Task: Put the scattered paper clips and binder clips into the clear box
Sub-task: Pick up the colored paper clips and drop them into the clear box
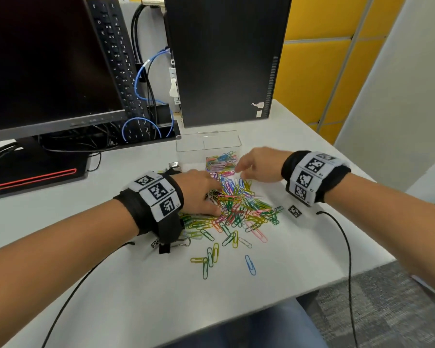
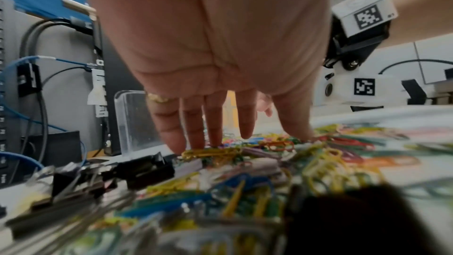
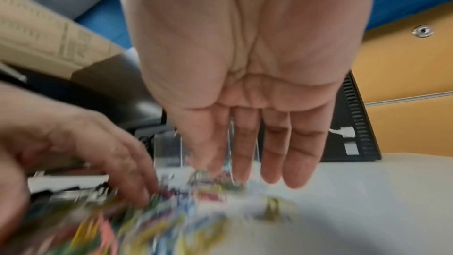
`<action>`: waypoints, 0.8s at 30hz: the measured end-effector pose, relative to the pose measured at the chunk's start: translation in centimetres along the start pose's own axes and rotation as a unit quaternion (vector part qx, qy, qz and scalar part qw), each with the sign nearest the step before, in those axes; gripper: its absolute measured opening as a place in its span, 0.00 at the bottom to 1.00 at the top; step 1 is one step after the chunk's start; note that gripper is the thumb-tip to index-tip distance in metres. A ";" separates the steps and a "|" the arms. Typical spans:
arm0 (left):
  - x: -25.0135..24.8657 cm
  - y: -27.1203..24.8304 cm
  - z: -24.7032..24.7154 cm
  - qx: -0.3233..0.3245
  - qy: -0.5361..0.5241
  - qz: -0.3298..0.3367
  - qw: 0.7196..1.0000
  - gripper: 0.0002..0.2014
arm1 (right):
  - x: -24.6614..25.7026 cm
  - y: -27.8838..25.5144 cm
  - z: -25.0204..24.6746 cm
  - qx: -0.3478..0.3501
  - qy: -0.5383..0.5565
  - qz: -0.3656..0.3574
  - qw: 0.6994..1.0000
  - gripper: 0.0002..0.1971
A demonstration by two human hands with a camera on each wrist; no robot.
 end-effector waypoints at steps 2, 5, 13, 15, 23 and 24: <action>-0.5 -0.1 0.7 0.022 0.012 0.007 1.000 0.39 | 0.1 -0.9 2.0 0.055 -0.030 -0.008 0.998 0.22; -1.6 -0.4 0.9 0.039 0.022 0.021 0.999 0.41 | 0.4 -1.9 3.8 0.102 -0.038 -0.020 0.994 0.36; -2.8 -0.6 -0.6 0.019 -0.005 0.045 0.999 0.16 | 2.3 -1.8 3.6 0.065 -0.046 -0.048 0.996 0.20; -2.8 -0.6 -0.7 0.012 -0.016 0.053 0.998 0.11 | 2.3 -1.5 3.4 0.058 -0.039 -0.045 0.997 0.18; -0.8 -1.7 -4.9 -0.105 -0.118 0.029 0.987 0.06 | 1.4 -0.8 1.7 0.041 0.098 -0.012 0.994 0.05; -0.5 -1.9 -5.9 -0.131 -0.135 0.025 0.982 0.06 | 1.4 -0.8 1.6 0.038 0.103 -0.013 0.994 0.06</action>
Point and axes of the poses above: each hand's wrist, its own y-axis towards the middle knuckle, its own z-axis out of the palm, x = y × z, the point moved 9 cm from there along y, towards the middle knuckle, and after that the axes turned 7 degrees about z, right-handed, at the moved point
